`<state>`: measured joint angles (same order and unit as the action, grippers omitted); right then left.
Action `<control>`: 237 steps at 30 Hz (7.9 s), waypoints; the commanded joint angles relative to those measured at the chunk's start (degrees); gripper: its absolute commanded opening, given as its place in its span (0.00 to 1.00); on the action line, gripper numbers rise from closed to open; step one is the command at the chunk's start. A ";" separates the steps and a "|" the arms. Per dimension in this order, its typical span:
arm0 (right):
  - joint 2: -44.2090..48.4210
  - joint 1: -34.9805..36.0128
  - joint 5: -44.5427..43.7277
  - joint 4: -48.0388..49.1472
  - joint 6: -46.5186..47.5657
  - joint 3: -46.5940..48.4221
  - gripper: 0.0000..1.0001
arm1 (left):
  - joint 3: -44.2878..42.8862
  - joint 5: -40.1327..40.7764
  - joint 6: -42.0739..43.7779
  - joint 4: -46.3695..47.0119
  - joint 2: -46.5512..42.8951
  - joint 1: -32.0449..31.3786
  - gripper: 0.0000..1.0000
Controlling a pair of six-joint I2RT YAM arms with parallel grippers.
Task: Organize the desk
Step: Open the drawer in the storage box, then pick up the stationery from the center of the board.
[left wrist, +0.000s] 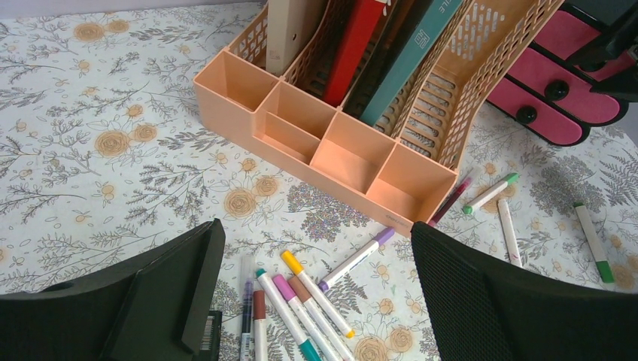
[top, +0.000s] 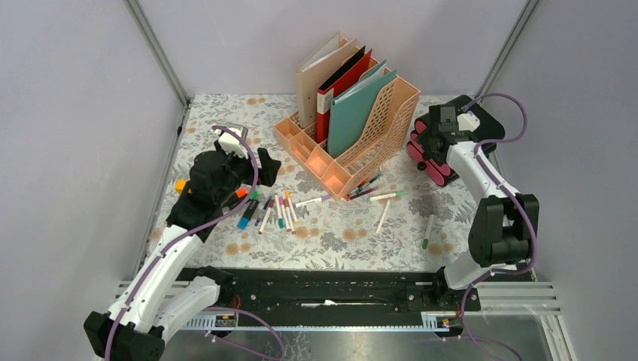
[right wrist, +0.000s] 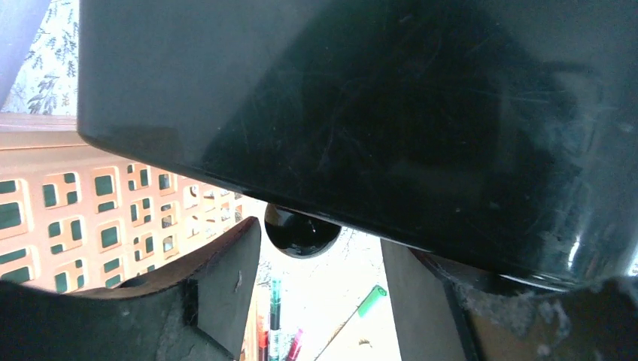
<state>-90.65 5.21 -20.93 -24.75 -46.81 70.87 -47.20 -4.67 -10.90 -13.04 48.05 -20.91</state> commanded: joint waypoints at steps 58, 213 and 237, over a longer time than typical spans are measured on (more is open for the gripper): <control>18.50 -1.92 41.78 24.21 13.14 -21.74 0.99 | 0.18 -1.23 0.04 2.75 -1.20 1.40 0.99; 34.67 -1.94 71.07 -8.91 76.58 -21.11 1.00 | 12.49 35.18 -23.03 37.30 31.50 -50.81 0.00; 31.73 -1.87 89.35 44.20 21.30 -39.12 1.00 | 21.56 29.71 -27.84 79.17 33.26 -50.81 0.00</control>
<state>-58.19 3.01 65.69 0.45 -8.47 34.06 -23.14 26.11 -37.41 57.12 78.89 -71.66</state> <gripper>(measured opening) 0.994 0.157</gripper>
